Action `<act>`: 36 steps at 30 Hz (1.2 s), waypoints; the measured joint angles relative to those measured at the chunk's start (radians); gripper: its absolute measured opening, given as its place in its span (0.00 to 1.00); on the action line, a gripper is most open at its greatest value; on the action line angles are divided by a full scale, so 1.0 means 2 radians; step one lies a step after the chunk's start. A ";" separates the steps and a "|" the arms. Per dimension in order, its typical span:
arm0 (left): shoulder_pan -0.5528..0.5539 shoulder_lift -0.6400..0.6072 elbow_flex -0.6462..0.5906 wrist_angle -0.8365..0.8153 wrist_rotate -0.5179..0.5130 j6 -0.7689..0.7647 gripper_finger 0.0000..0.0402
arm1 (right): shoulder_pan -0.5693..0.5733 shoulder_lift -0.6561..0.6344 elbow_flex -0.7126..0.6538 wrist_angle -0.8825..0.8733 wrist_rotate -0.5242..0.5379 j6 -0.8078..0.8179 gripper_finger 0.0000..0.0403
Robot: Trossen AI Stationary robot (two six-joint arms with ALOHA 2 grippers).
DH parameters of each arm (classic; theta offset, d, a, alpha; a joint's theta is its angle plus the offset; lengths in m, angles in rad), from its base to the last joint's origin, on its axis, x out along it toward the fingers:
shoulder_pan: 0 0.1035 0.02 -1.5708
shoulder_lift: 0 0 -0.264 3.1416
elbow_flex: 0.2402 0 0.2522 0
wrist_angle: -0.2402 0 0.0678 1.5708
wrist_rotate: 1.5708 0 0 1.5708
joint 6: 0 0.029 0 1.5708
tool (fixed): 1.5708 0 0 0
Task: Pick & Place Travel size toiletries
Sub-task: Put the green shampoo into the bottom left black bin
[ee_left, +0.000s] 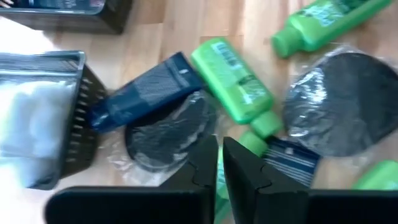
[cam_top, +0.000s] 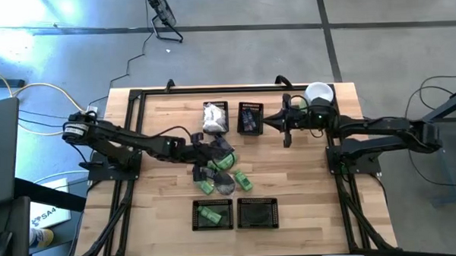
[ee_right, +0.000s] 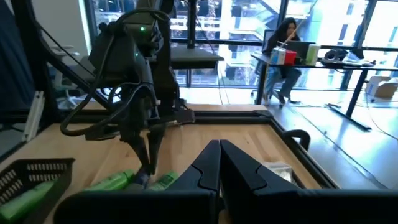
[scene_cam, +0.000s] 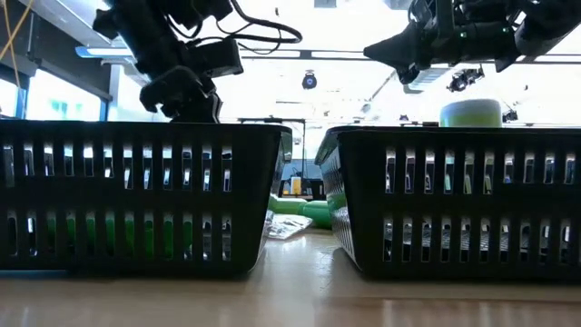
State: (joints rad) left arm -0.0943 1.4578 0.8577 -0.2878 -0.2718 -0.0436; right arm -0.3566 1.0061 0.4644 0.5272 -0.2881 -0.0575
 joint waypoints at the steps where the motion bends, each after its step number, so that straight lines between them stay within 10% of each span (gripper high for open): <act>1: 0.005 0.000 0.000 0.000 0.000 0.006 0.08 | -0.001 0.000 0.000 0.000 0.001 0.000 0.01; 15: 0.068 0.000 0.000 0.044 0.084 0.037 0.53 | -0.003 0.000 0.000 -0.006 0.001 -0.013 0.01; 36: 0.077 0.000 0.051 -0.060 0.133 0.144 0.57 | -0.003 0.000 0.000 -0.027 0.058 -0.036 0.01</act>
State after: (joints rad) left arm 0.0589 1.4586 0.9599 -0.4069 -0.0063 0.2436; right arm -0.3630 1.0058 0.4644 0.4725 -0.1727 -0.1299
